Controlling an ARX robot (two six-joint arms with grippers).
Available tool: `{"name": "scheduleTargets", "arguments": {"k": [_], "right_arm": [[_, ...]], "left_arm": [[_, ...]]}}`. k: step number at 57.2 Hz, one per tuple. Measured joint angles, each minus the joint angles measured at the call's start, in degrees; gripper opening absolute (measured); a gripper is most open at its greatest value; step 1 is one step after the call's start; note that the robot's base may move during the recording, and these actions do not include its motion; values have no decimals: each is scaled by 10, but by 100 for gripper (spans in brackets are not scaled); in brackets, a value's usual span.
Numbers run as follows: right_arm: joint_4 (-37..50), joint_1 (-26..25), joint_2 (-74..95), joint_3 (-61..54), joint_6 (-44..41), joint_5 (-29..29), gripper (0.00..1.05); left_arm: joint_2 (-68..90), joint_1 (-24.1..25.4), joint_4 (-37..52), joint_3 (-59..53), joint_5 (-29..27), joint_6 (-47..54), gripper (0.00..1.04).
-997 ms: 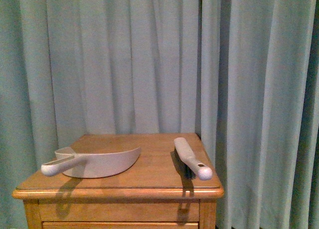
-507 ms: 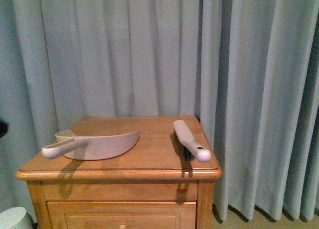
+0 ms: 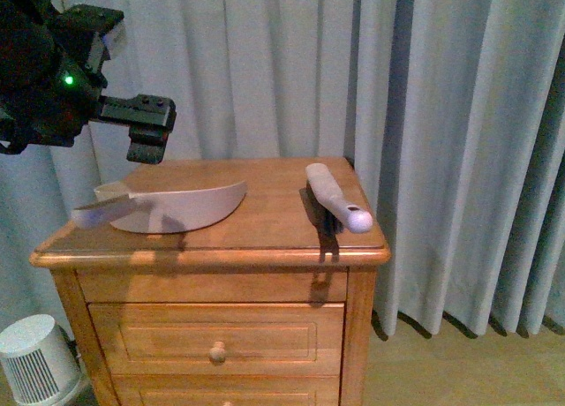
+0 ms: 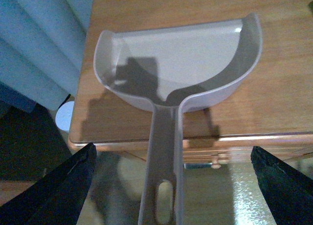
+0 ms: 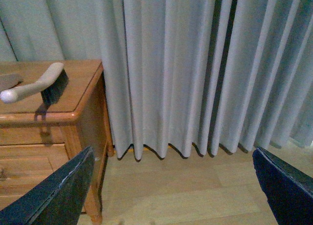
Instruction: Clean up trash
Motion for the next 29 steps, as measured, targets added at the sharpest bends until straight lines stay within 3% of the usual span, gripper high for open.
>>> {"name": "scheduleTargets", "arguments": {"k": [29], "right_arm": [[0, 0, 0, 0, 0, 0, 97]], "left_arm": [[95, 14, -6, 36, -10, -3, 97]]}}
